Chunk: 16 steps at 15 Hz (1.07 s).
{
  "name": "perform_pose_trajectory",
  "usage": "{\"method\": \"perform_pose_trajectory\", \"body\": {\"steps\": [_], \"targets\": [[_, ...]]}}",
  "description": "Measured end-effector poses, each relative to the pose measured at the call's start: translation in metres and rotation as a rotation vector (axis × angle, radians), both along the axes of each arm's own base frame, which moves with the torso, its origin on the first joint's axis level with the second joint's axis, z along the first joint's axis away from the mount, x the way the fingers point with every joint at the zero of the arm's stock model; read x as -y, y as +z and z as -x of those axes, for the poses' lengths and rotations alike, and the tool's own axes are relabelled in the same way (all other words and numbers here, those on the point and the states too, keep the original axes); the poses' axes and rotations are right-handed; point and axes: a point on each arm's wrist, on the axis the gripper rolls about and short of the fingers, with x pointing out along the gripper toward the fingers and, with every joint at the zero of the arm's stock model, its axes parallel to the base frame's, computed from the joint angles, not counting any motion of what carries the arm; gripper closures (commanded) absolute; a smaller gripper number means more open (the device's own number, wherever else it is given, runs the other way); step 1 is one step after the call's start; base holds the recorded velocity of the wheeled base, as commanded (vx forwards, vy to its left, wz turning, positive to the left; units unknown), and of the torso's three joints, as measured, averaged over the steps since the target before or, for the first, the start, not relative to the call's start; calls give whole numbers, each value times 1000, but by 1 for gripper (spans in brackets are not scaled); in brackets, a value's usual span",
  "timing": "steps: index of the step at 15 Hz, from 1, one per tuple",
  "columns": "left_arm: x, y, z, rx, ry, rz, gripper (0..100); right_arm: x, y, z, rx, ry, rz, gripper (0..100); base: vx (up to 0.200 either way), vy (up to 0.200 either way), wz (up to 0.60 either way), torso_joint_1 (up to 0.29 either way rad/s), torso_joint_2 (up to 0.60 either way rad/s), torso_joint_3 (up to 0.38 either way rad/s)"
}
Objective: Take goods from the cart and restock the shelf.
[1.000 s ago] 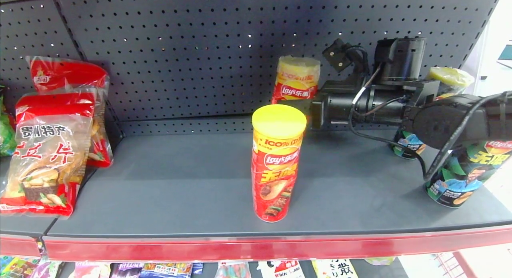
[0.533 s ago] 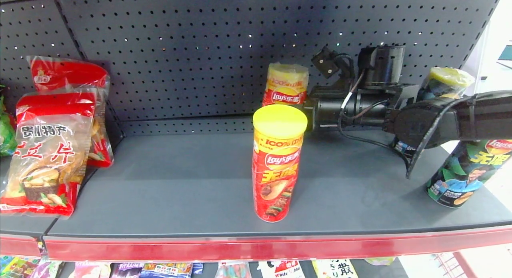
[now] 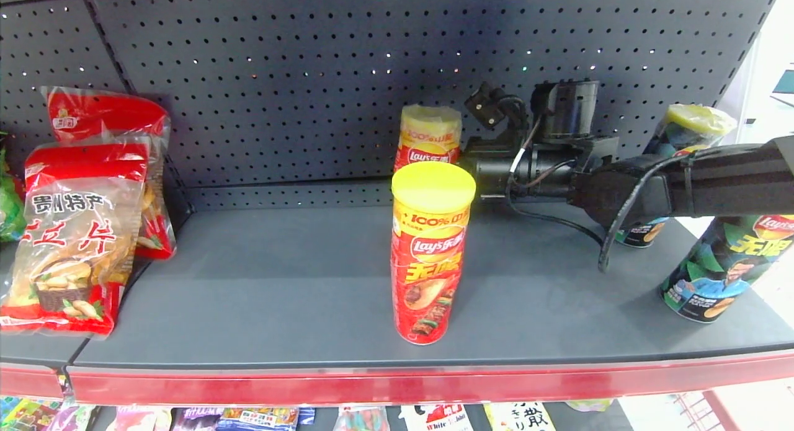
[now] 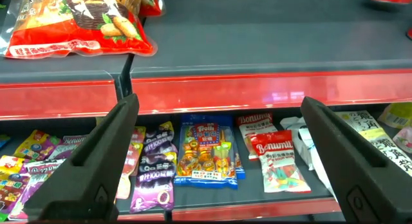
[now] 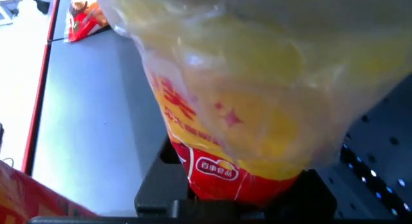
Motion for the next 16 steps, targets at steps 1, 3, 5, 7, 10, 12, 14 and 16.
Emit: {"method": "perform_pose_trajectory", "body": {"steps": [1, 3, 5, 7, 10, 12, 14, 16], "targets": [[0, 0, 0, 0, 0, 0, 0, -1, -1, -1, 2, 1, 3, 100, 0, 0, 0, 0, 0, 0], [0, 0, 0, 0, 0, 0, 0, -2, -4, -2, -4, 2, 7, 100, 0, 0, 0, 0, 0, 0], [0, 0, 0, 0, 0, 0, 0, -3, -7, -2, -8, 4, 10, 100, 0, 0, 0, 0, 0, 0], [0, 0, 0, 0, 0, 0, 0, -3, -8, -2, -11, 7, 12, 100, 0, 0, 0, 0, 0, 0], [0, 0, 0, 0, 0, 0, 0, -4, -13, 0, -9, 14, 26, 0, 0, 0, 0, 0, 0, 0], [0, 0, 0, 0, 0, 0, 0, -4, -18, 1, -20, 15, 42, 0, 0, 0, 0, 0, 0, 0], [0, 0, 0, 0, 0, 0, 0, -3, -20, 2, -20, 17, 47, 0, 0, 0, 0, 0, 0, 0], [0, 0, 0, 0, 0, 0, 0, -3, -20, 4, -21, 16, 47, 0, 0, 0, 0, 0, 0, 0]]}}
